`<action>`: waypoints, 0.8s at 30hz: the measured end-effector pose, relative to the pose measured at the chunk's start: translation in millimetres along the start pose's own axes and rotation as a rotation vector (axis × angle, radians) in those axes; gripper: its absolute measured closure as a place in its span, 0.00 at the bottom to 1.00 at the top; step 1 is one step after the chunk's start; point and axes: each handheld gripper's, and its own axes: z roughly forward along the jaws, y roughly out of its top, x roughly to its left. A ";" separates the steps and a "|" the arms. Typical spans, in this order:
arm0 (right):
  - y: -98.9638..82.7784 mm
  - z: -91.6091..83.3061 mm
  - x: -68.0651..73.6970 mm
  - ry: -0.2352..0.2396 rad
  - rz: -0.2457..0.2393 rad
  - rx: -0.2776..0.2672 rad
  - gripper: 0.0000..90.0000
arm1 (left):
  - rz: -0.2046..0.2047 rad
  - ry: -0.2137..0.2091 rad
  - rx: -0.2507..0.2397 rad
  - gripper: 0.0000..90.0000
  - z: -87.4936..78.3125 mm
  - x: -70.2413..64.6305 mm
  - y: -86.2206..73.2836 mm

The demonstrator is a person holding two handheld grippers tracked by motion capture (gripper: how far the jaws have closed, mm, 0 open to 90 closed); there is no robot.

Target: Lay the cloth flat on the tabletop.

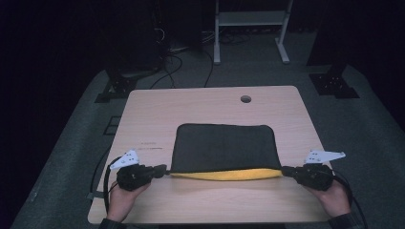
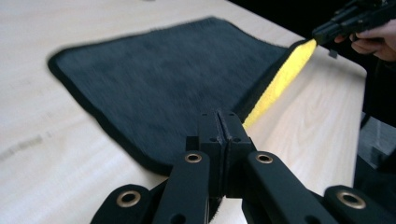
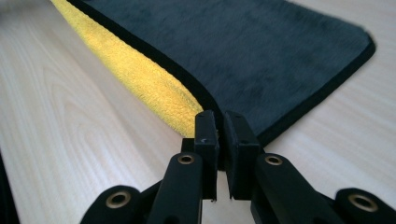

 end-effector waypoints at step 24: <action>-28.3 6.3 8.1 -0.023 -0.025 0.170 0.92 | -0.030 -0.128 0.263 0.99 12.3 -38.9 -50.2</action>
